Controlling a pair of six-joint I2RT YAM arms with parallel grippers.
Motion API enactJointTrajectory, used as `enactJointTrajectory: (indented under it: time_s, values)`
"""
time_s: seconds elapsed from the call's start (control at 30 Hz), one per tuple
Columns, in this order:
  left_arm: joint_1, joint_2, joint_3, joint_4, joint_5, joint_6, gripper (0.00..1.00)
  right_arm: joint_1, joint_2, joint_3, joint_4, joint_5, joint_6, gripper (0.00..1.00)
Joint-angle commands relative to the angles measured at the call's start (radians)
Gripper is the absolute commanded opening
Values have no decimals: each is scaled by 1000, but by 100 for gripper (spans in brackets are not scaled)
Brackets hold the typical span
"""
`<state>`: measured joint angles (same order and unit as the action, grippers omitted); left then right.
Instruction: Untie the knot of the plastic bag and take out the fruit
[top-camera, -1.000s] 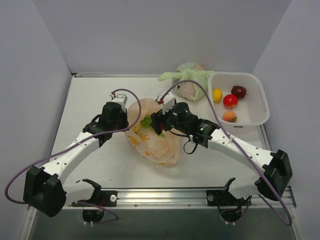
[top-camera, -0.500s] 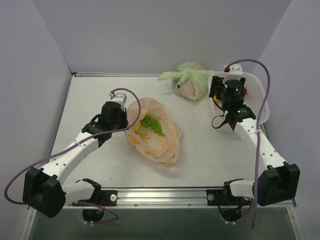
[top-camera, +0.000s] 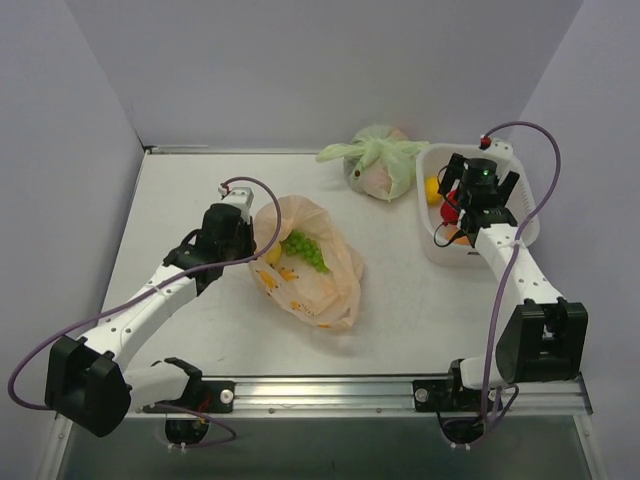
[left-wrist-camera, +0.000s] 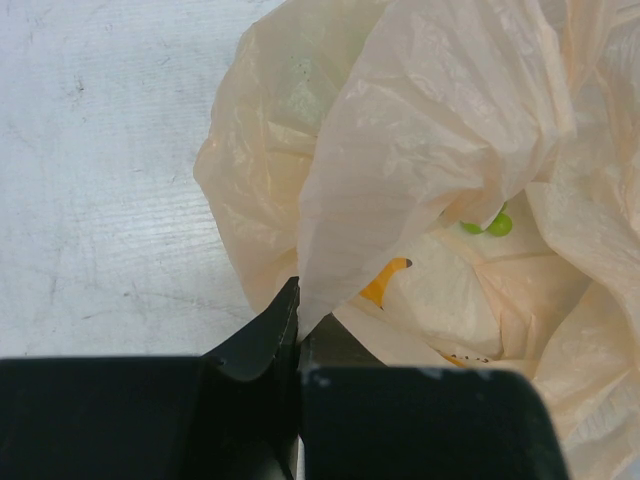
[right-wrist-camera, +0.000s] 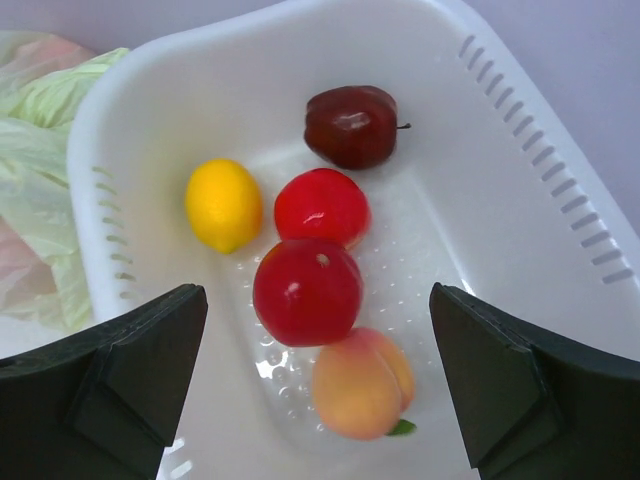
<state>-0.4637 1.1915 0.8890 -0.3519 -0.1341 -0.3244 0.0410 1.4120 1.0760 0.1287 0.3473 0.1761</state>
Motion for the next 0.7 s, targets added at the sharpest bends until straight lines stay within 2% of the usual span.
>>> enactJointTrajectory:
  time_s: [0.0, 0.13, 0.37, 0.47, 0.67]
  values:
    - [5, -23, 34, 28, -4, 13, 1, 31, -76, 22, -21, -74, 43, 100]
    - [7, -21, 34, 28, -7, 13, 1, 158, -116, 9, -57, -206, 11, 99]
    - [7, -17, 34, 27, -1, 12, 1, 460, -157, -25, -74, -338, -53, 87]
    - [7, -17, 33, 28, -4, 12, 1, 590, -113, -16, -67, -421, -82, 81]
    - [7, -20, 31, 30, -7, 12, 1, 729, 50, 65, -83, -496, -132, 70]
